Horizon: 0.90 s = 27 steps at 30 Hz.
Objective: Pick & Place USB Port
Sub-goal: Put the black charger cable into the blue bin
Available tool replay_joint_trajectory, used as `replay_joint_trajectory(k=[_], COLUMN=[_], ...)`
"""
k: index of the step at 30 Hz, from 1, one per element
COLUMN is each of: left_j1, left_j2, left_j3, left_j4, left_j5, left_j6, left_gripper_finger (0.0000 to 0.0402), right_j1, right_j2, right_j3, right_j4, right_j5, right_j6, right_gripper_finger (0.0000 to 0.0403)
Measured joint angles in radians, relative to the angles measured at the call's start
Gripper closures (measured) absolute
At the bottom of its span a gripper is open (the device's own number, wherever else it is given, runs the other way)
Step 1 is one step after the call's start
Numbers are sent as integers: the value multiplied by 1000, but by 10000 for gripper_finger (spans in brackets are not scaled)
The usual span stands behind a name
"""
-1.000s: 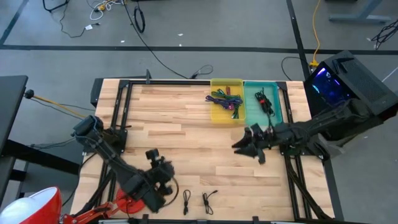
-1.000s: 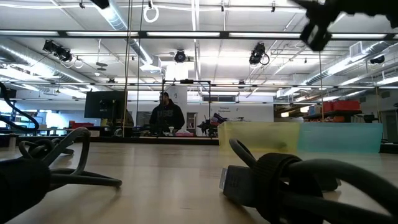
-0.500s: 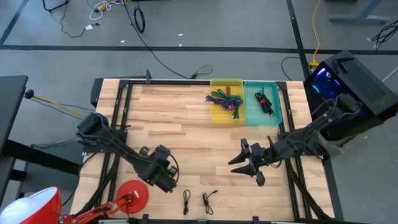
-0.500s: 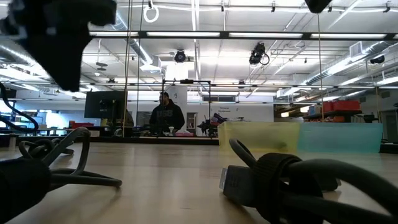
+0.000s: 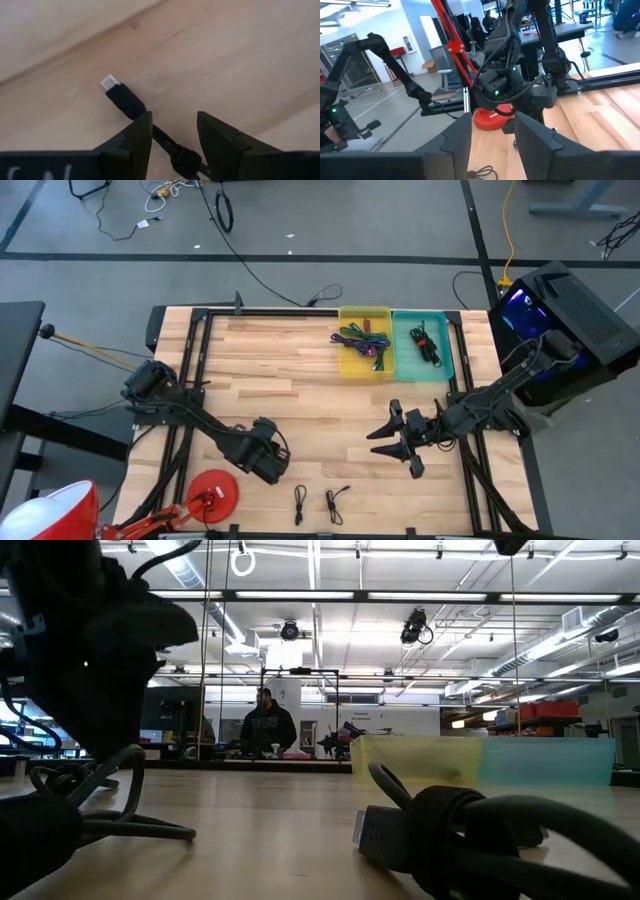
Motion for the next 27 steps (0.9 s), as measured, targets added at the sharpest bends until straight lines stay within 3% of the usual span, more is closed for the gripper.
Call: replay_joint_trajectory(k=[6,13,20,27], left_j1=[-1,13,16,-11], left_j2=[-1,-1,-1,-1], left_j3=[-49,-18,14,15], left_j4=[57,62,33,-79], left_j5=[29,33,34,66], left_j6=[-32,23,46,-40], left_gripper_finger=[234,234,234,234], right_j1=[-1,-1,-1,0], right_j2=[0,0,0,0], right_j3=[1,1,1,1], right_j4=[0,-1,-16,-19], right_j5=[1,1,1,1], right_j6=[0,-7,-2,0], right_gripper_finger=[253,253,253,253])
